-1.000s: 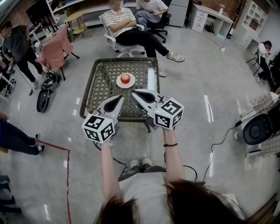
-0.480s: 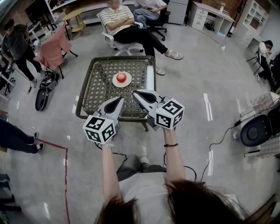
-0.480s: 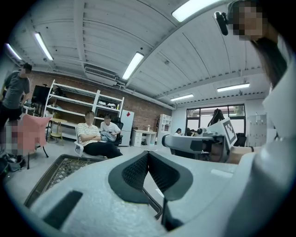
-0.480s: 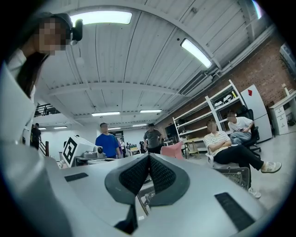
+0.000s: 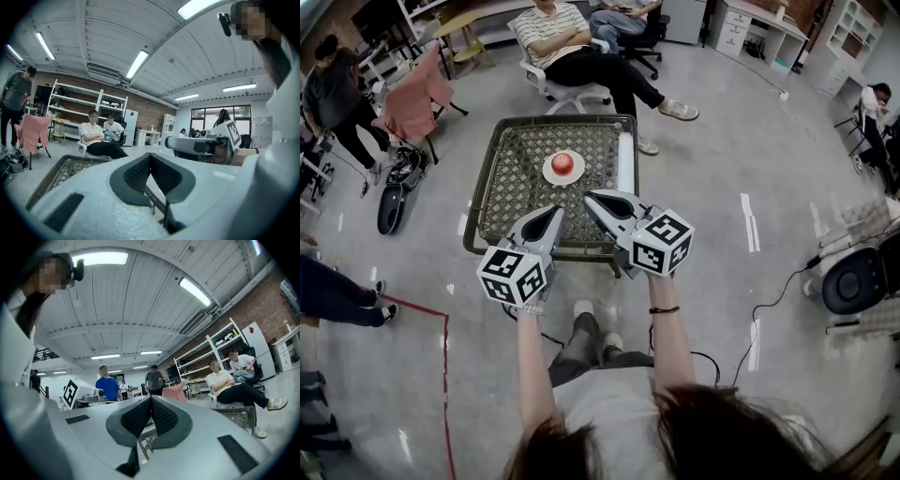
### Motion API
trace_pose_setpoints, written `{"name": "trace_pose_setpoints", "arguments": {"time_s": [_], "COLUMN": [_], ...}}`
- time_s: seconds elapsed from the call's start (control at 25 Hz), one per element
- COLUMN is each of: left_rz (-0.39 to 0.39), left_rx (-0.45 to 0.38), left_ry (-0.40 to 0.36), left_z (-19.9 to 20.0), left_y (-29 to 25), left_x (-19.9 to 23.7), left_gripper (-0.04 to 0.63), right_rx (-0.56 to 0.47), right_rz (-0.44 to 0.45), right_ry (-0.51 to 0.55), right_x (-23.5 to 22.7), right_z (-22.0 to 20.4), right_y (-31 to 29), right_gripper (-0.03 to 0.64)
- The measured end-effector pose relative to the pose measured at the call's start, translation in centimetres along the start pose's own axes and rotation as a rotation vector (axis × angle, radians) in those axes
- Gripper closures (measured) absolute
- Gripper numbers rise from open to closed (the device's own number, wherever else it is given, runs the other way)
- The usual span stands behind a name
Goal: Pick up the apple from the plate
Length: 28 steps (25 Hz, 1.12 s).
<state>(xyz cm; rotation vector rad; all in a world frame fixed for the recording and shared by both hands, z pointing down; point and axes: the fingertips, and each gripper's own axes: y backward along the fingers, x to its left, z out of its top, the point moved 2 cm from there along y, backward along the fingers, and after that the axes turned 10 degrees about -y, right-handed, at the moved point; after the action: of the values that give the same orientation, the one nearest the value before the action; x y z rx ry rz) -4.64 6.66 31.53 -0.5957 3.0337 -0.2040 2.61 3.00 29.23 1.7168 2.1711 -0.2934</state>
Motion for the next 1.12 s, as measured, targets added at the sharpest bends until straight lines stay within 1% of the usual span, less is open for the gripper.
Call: {"name": "trace_pose_setpoints", "arguments": {"time_s": [0.28, 0.64, 0.84, 1.12], "left_rz": [-0.034, -0.098, -0.122, -0.147], "left_rx": [-0.017, -0.009, -0.001, 0.004], "left_ry": [0.005, 0.017, 0.028, 0.029], "left_z": [0.2, 0.6, 0.0, -1.0], "left_y": [-2.2, -5.4, -6.5, -7.8], "left_x": [3.7, 8.4, 10.8, 13.0], "left_gripper": [0.584, 0.584, 0.584, 0.584], "right_rx": [0.002, 0.005, 0.012, 0.012], "right_rz": [-0.025, -0.085, -0.107, -0.127], "right_ry": [0.012, -0.001, -0.006, -0.005], "right_x": [-2.2, -5.7, -7.2, -8.7], "right_z": [0.6, 1.5, 1.4, 0.7], "right_y": [-3.3, -7.3, -9.4, -11.4], "right_gripper": [0.607, 0.607, 0.607, 0.607]}}
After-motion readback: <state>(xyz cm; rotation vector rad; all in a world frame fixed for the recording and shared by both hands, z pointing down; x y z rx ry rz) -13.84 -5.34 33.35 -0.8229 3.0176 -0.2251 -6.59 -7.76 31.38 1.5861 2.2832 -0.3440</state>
